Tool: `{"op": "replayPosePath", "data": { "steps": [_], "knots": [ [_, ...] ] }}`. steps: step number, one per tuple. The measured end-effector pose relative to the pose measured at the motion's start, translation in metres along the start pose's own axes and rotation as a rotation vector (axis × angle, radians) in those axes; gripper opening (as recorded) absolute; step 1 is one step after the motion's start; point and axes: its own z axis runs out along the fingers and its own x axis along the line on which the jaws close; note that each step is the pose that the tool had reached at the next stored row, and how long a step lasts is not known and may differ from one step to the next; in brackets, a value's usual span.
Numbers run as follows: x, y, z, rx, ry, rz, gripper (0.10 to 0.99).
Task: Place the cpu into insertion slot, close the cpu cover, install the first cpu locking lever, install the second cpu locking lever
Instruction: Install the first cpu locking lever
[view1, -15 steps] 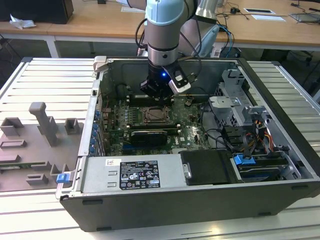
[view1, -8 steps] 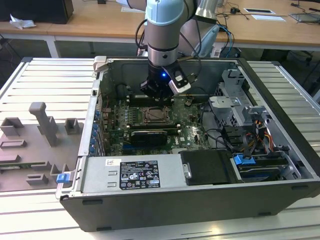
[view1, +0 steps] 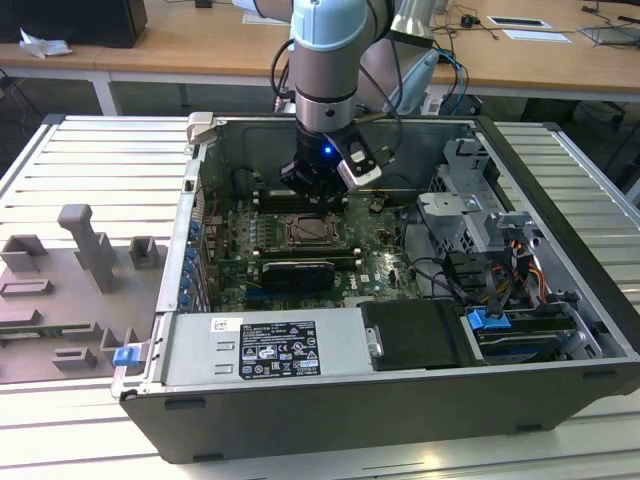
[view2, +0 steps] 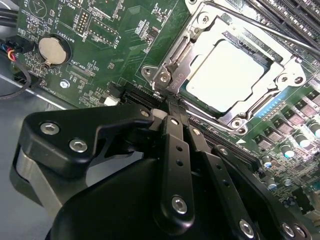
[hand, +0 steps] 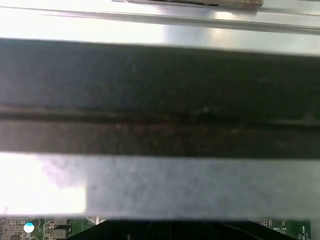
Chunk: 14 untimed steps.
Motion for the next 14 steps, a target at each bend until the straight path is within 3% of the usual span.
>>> {"op": "replayPosePath", "data": {
  "steps": [4, 14],
  "knots": [
    [-0.0004, 0.0001, -0.0026, 0.001, 0.0005, 0.0, 0.106],
    [-0.0003, -0.0004, 0.0005, 0.007, 0.0011, 0.0, 0.106]
  ]
}}
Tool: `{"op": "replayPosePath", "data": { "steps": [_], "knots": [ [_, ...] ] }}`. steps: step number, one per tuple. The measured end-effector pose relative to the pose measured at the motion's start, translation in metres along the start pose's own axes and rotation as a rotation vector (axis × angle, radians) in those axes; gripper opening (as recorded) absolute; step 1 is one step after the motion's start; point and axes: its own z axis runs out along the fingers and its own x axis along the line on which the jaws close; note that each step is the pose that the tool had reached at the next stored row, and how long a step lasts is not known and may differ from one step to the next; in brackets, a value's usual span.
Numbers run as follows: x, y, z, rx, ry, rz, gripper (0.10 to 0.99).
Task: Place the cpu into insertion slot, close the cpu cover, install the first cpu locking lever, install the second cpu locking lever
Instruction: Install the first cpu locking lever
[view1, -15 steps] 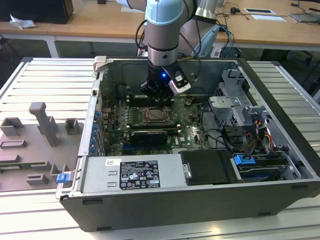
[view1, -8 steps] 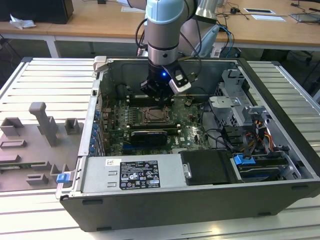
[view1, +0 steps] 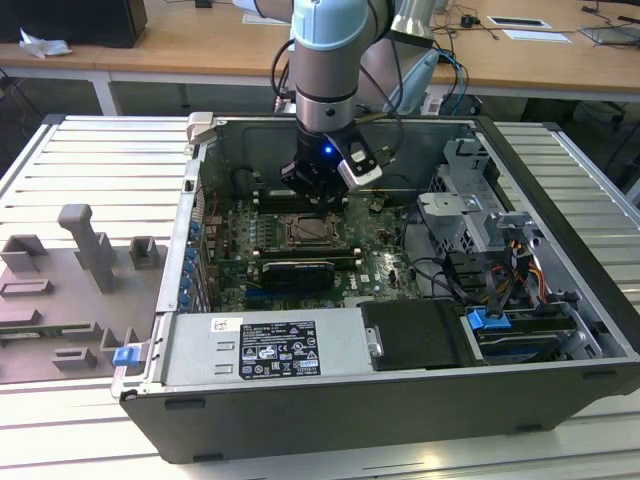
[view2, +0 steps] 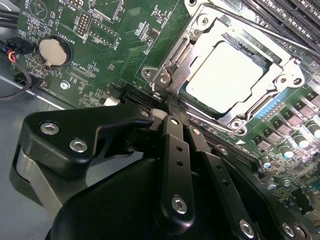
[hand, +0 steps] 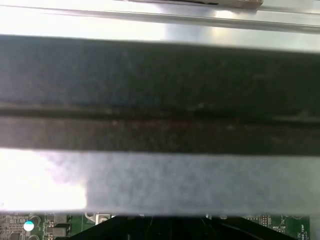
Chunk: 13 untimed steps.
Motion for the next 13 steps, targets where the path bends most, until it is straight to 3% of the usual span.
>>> {"op": "replayPosePath", "data": {
  "steps": [6, 10, 13],
  "knots": [
    [-0.0009, 0.0001, -0.0015, 0.0, -0.0002, 0.0, 0.106],
    [-0.0015, -0.0003, 0.0006, 0.01, 0.0005, -0.001, 0.106],
    [-0.0015, -0.0003, 0.0019, 0.012, 0.0004, -0.001, 0.106]
  ]
}}
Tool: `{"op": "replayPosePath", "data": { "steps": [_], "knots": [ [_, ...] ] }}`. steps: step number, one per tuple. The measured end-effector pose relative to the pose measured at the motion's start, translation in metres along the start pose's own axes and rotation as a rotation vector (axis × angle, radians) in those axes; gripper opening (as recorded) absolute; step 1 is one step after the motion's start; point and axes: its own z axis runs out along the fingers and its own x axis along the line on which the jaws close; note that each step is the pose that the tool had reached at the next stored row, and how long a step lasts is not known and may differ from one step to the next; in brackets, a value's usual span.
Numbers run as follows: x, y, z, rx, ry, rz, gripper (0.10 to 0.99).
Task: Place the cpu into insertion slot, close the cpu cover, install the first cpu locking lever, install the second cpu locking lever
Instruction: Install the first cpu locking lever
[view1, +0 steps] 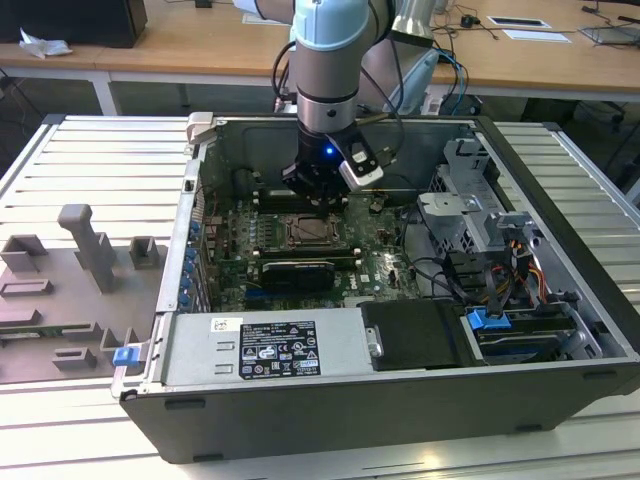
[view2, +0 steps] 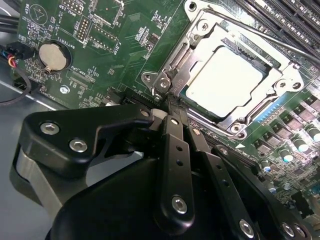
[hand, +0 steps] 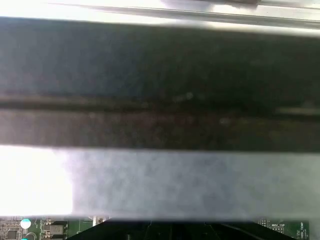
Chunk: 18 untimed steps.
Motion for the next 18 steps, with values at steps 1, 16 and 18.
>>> {"op": "replayPosePath", "data": {
  "steps": [1, 16, 18],
  "knots": [
    [0.0, 0.0, 0.0001, 0.0, 0.0001, 0.0, 0.106],
    [-0.0014, -0.0012, -0.0124, -0.021, 0.0002, 0.001, 0.106],
    [-0.0013, -0.0025, -0.0125, -0.02, 0.0002, 0.001, 0.106]
  ]
}}
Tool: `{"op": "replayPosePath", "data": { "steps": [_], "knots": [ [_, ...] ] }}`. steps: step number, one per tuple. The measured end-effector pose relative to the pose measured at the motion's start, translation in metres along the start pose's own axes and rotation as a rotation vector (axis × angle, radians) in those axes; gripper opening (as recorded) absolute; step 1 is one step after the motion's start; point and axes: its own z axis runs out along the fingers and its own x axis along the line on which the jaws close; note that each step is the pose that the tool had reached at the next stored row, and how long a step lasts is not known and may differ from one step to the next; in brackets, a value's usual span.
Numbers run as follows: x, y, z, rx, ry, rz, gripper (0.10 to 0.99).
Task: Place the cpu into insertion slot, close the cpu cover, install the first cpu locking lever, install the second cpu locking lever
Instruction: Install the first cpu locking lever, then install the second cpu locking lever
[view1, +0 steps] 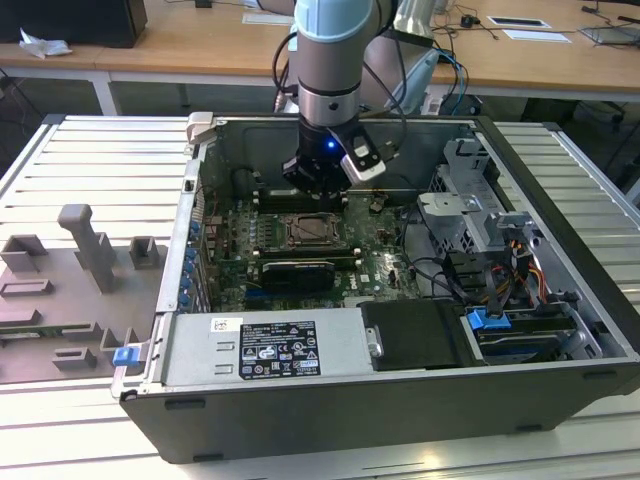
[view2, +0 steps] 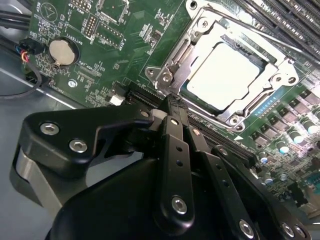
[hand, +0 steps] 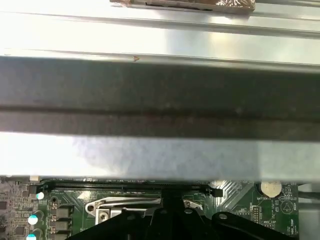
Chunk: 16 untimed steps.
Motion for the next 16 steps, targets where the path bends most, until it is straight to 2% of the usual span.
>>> {"op": "replayPosePath", "data": {
  "steps": [16],
  "knots": [
    [0.0002, -0.0081, -0.0008, 0.0, 0.0, 0.0, 0.106]
  ]
}}
